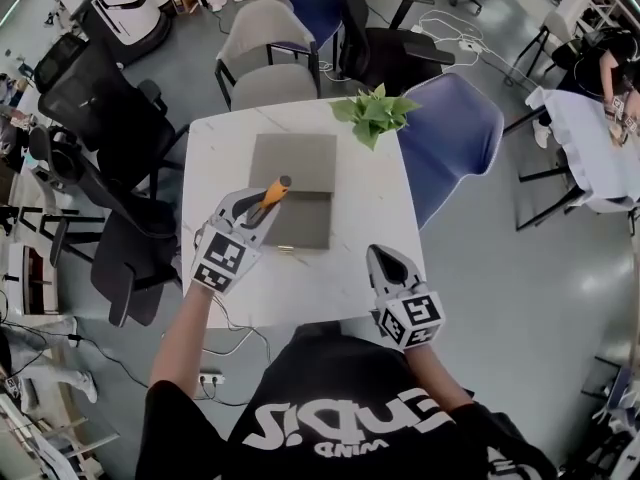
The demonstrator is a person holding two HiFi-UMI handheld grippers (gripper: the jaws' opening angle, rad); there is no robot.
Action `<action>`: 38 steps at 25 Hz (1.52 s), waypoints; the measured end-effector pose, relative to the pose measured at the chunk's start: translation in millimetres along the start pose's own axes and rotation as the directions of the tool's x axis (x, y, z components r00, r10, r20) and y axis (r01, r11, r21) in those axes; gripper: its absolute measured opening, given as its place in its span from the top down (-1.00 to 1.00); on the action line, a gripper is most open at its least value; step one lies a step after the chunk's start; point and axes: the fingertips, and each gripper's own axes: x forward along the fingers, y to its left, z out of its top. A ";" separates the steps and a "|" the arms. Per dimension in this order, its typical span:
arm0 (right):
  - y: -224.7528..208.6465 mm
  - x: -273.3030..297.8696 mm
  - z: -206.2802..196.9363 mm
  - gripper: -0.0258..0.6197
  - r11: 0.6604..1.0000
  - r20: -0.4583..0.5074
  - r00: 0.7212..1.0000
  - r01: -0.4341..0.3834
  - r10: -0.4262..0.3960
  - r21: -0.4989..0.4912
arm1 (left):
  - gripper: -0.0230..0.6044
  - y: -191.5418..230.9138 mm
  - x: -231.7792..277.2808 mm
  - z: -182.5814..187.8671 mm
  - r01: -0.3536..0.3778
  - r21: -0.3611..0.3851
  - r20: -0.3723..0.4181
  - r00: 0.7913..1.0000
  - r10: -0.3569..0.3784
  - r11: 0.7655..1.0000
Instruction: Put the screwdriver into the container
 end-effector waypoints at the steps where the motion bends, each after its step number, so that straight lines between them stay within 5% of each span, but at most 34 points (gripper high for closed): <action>1: 0.2 0.6 0.0 0.88 1.000 -0.002 1.000 0.002 -0.002 0.001 | 0.64 0.2 3.8 -2.0 0.011 0.009 -0.009 1.000 -0.011 1.000; 12: -10.9 2.5 -3.3 0.88 0.999 -0.013 0.999 0.044 -0.044 0.015 | 0.64 -20.2 52.9 -60.3 0.119 0.076 -0.142 0.984 -0.108 0.990; 23: -20.0 9.4 -6.7 0.88 0.995 -0.030 0.995 0.092 -0.091 0.033 | 0.64 -39.8 98.0 -112.8 0.239 0.111 -0.258 0.944 -0.204 0.965; 38: -27.5 28.1 -12.7 0.88 0.987 -0.064 0.987 0.151 -0.148 0.045 | 0.64 -51.5 137.5 -173.8 0.356 0.014 -0.357 0.874 -0.328 0.934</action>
